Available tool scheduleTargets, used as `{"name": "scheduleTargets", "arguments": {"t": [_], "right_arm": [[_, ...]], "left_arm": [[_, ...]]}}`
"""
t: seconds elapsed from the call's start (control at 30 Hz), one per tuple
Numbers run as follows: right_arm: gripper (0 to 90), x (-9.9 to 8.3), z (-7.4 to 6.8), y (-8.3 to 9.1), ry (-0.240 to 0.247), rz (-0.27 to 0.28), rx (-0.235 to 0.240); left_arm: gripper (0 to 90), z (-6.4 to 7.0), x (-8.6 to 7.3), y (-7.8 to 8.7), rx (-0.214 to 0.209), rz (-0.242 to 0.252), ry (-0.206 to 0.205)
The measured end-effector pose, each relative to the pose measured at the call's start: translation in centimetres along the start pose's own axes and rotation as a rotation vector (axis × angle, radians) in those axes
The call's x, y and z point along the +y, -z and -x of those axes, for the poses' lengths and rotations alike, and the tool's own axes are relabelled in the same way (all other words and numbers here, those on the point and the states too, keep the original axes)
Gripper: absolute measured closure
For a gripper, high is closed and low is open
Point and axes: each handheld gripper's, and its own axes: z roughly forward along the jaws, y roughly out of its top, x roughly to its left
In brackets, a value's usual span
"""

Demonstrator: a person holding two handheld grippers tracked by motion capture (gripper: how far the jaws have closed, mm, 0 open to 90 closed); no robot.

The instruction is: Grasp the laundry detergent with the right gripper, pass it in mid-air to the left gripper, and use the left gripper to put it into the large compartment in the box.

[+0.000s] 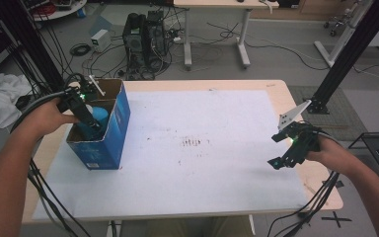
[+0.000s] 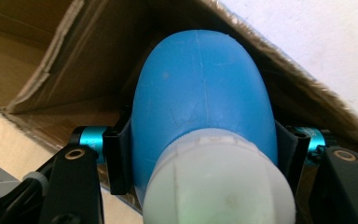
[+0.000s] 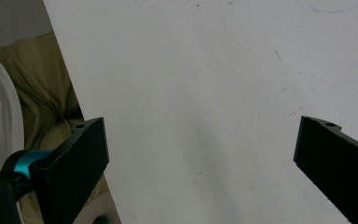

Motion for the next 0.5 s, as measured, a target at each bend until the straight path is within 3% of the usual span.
{"name": "scheduleTargets", "arguments": {"t": [0.07,0.17,0.2,0.23,0.3,0.33,0.37,0.43,0.47,0.5], "right_arm": [[2.1,0.0,0.1,-0.1,0.008,0.005,-0.001],[2.1,0.0,0.0,-0.1,-0.005,0.001,-0.001],[2.1,0.0,0.0,-0.2,-0.009,-0.001,-0.002],[2.1,0.0,0.0,-0.2,-0.001,0.002,-0.001],[2.1,0.1,0.1,-0.2,0.000,-0.001,0.005],[2.1,0.1,0.1,-0.3,0.010,0.005,0.005],[2.1,0.1,0.1,-0.3,0.008,0.002,0.004],[2.1,0.1,0.0,-0.4,-0.004,-0.002,0.006],[2.1,0.1,0.0,-0.4,-0.001,-0.002,0.005],[2.1,0.1,0.1,-0.5,0.002,-0.003,0.009]], "left_arm": [[37.6,0.2,0.0,-0.5,0.010,0.018,0.016],[37.6,0.0,0.0,-0.8,0.005,-0.016,-0.013],[37.6,0.3,0.0,-1.1,0.001,0.004,0.019],[37.6,0.1,0.0,-1.1,0.001,-0.020,-0.002],[37.6,0.3,0.0,-1.6,0.000,-0.010,0.013],[37.6,0.1,0.1,-1.5,-0.002,-0.042,-0.023],[37.6,0.3,0.1,-1.7,0.000,-0.011,0.010],[37.6,0.5,0.1,-1.9,-0.005,0.017,0.034],[37.6,0.2,0.2,-1.7,-0.003,-0.021,-0.011],[37.6,0.2,0.2,-1.7,-0.005,-0.016,-0.005]]}}
